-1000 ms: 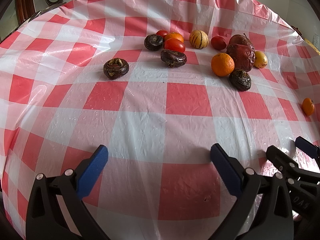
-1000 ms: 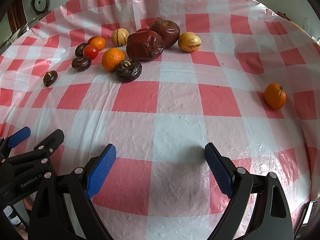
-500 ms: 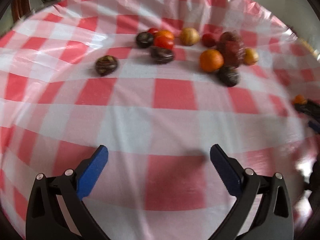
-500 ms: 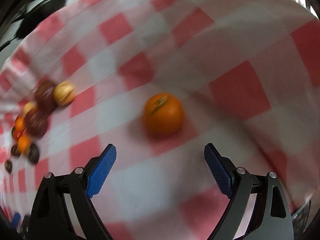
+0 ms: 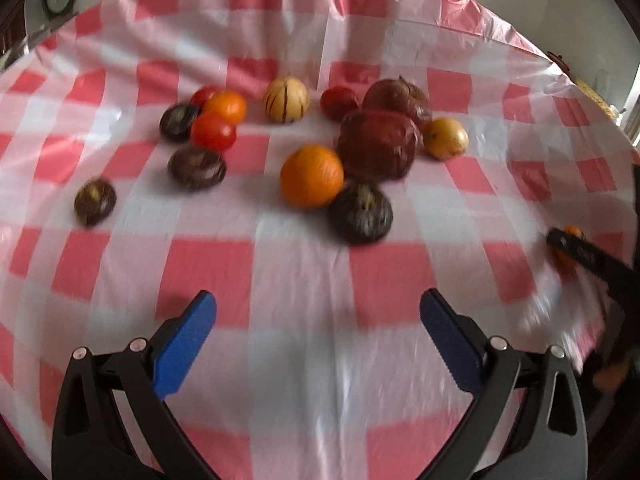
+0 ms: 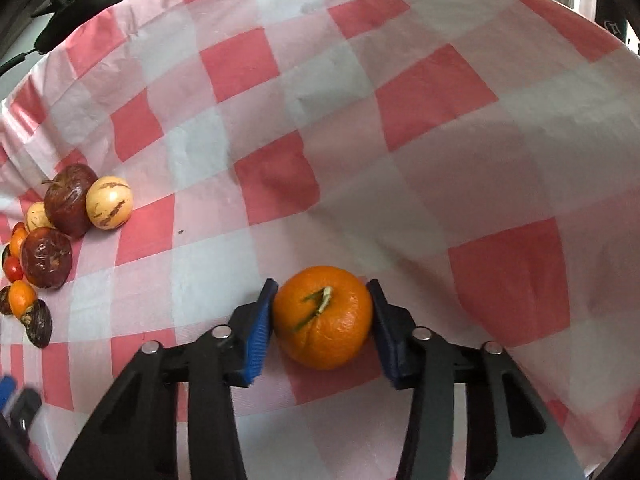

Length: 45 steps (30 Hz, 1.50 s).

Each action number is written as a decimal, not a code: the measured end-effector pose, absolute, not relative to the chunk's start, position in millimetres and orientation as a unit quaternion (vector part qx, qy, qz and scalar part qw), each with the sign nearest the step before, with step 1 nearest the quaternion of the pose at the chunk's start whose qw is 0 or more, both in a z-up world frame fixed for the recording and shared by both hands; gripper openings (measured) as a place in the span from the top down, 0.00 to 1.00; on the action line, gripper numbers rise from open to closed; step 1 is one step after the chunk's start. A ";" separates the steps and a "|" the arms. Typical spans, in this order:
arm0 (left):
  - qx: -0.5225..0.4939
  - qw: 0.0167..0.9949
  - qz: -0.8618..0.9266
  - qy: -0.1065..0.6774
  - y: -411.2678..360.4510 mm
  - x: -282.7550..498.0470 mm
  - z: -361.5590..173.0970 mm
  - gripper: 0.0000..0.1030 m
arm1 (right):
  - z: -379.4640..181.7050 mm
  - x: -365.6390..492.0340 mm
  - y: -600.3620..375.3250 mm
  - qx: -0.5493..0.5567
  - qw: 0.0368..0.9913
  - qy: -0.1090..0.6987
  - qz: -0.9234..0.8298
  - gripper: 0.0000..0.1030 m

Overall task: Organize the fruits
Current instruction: 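Grasp the orange with the right tool while the left tool grasps a dark mangosteen, then carry both fruits to the white box and open both tools to drop them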

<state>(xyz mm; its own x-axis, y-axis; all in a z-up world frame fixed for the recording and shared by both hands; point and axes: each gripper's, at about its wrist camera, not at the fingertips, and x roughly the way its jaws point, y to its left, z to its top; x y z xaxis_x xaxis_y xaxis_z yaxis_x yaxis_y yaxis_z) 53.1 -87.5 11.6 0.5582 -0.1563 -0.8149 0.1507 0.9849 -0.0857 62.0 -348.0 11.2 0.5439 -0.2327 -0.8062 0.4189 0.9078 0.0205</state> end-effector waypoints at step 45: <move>-0.038 0.912 0.114 0.393 158.2 -208.3 49.8 0.60 | 35.0 -82.6 -76.3 0.000 0.901 0.407 0.150 0.57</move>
<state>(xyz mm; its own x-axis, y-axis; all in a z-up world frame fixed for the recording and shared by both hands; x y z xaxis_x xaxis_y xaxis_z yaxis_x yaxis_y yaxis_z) -208.3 158.2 49.8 0.6650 0.1776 -0.7254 -0.2368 0.9713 0.0208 -82.6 -76.3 35.0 0.6245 0.2704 -0.7327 -0.2701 0.9551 0.1222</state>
